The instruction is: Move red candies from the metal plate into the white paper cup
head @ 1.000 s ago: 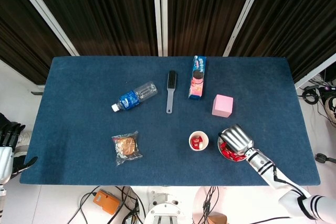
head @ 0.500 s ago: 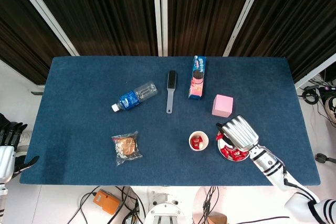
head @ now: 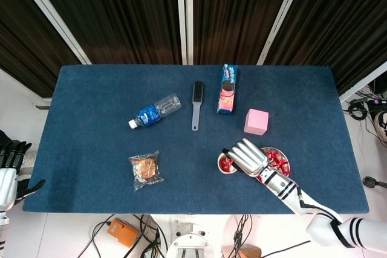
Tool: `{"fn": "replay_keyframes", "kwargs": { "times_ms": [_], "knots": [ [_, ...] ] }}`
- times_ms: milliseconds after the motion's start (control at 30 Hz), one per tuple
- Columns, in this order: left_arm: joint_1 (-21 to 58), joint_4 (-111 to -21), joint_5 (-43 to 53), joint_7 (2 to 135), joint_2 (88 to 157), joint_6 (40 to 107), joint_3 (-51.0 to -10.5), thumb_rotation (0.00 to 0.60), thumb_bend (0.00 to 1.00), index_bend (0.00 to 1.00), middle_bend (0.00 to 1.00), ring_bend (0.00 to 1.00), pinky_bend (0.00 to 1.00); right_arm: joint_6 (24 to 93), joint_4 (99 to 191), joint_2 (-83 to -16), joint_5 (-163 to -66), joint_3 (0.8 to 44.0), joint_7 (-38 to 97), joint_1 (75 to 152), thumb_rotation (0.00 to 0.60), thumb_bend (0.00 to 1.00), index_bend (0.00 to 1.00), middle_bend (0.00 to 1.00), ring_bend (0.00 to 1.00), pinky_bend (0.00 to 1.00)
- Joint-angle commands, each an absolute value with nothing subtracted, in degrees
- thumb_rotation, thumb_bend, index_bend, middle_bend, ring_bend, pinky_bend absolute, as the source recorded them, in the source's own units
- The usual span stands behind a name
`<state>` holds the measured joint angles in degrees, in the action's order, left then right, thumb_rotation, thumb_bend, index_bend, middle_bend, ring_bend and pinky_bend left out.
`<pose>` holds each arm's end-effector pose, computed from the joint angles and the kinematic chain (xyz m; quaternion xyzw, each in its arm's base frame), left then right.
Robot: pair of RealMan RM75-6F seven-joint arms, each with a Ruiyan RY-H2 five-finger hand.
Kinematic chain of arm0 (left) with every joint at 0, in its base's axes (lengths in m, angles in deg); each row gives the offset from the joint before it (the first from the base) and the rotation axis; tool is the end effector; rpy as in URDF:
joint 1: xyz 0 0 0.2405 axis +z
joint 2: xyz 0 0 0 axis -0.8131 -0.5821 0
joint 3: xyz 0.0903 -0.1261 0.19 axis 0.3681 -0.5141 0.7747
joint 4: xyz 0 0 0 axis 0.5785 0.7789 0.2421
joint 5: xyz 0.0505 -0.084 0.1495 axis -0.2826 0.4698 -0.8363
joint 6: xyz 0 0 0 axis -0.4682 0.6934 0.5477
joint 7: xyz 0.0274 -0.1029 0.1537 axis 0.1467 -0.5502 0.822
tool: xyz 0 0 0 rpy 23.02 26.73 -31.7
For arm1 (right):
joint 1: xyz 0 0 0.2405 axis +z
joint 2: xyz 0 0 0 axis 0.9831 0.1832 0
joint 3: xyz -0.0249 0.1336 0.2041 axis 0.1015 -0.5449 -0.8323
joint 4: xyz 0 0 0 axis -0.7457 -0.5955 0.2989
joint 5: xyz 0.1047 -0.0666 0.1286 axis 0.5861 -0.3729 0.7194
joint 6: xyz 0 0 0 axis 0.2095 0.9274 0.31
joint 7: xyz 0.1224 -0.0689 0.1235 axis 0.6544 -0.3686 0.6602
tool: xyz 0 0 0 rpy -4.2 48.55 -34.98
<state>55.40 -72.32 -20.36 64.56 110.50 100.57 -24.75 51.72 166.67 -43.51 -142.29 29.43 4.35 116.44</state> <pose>-0.3292 0.1873 0.1808 -0.5657 -0.3686 -0.3760 0.6346 -0.1106 -0.2987 0.0248 0.8448 -0.1860 0.3628 0.3466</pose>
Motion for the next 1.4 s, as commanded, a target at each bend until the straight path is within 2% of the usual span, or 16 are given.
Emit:
{"fn": "replay_keyframes", "kwargs": {
  "times_ms": [33,267,467,600,700,900,1400],
  "knots": [
    [55.48,-72.25,-20.34,64.55,110.47,100.68,-24.74,0.600,0.00,0.12,0.11,0.00,0.00,52.02,166.38,-43.83,-142.39,29.60,4.46,116.42,0.600,0.53,0.58,0.90,1.00,1.00],
    [55.51,-72.22,-20.09,64.47,110.39,100.54,-24.80,0.600,0.00,0.12,0.11,0.00,0.00,52.82,165.99,-43.71,-142.42,29.72,5.61,116.25,0.600,0.49,0.54,0.90,1.00,1.00],
    [55.28,-72.08,-20.11,64.36,110.52,100.30,-24.90,0.600,0.00,0.12,0.11,0.00,0.00,59.04,167.29,-40.15,-143.77,30.60,8.57,112.70,0.600,0.44,0.52,0.90,1.00,1.00],
    [55.00,-72.02,-20.24,64.34,110.65,100.11,-24.98,0.600,0.00,0.12,0.11,0.00,0.00,61.17,166.84,-37.86,-144.06,32.99,8.99,109.76,0.600,0.34,0.50,0.90,1.00,1.00],
    [54.78,-72.20,-20.57,64.53,110.77,100.10,-24.95,0.600,0.00,0.12,0.11,0.00,0.00,60.37,166.33,-37.54,-143.45,35.05,8.06,108.27,0.600,0.28,0.49,0.90,1.00,1.00],
    [54.80,-72.64,-20.79,64.89,110.62,100.25,-24.80,0.600,0.00,0.12,0.11,0.00,0.00,56.82,163.52,-39.84,-141.40,37.07,8.70,107.28,0.600,0.27,0.47,0.90,1.00,1.00],
    [55.28,-72.87,-20.54,64.97,110.42,100.70,-24.65,0.600,0.00,0.12,0.11,0.00,0.00,52.61,159.65,-42.55,-140.17,36.90,8.01,108.19,0.600,0.27,0.47,0.90,1.00,1.00]
  ]
}}
